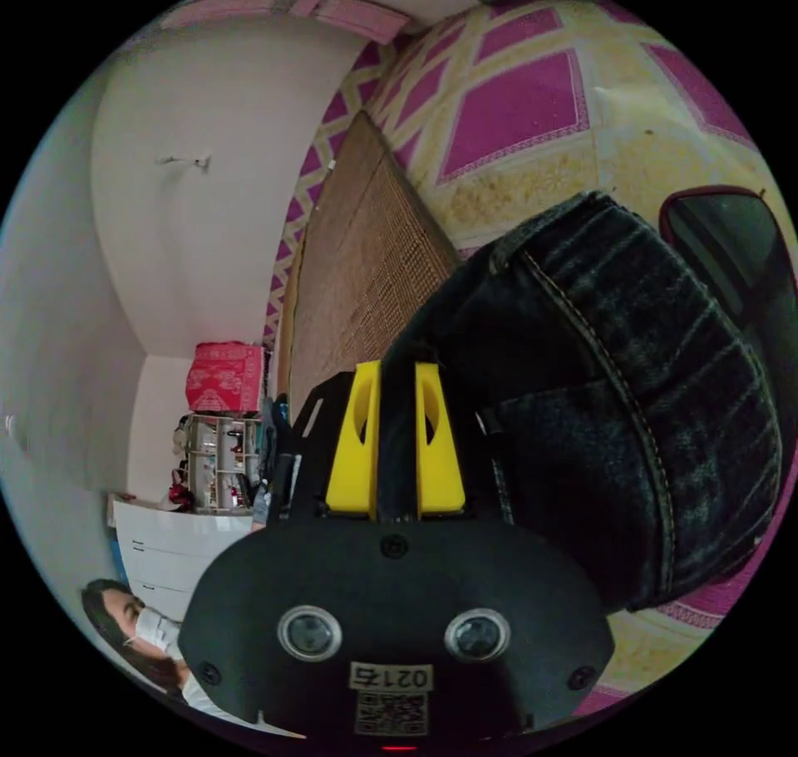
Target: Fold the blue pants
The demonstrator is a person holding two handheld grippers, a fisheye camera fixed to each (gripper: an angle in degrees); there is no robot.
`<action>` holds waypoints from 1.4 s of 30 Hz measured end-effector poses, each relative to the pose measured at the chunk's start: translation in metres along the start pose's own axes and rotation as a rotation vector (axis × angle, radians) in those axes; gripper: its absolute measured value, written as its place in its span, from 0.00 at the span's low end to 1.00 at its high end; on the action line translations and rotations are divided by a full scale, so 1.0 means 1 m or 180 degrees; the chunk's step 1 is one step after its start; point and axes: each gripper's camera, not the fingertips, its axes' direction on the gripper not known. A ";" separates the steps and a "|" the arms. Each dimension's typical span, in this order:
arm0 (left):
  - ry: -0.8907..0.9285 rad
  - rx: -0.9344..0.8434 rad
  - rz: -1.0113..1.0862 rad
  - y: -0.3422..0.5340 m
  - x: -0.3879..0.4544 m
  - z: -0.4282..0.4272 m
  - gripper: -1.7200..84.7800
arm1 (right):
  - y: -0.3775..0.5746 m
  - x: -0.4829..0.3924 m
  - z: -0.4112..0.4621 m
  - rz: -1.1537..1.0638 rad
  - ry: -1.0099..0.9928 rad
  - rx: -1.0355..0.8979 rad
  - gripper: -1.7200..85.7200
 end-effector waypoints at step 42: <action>-0.0785 -0.0449 0.0761 -0.012 0.036 0.036 0.01 | 0.339 -0.301 0.219 -0.4241 0.1902 -0.1684 0.02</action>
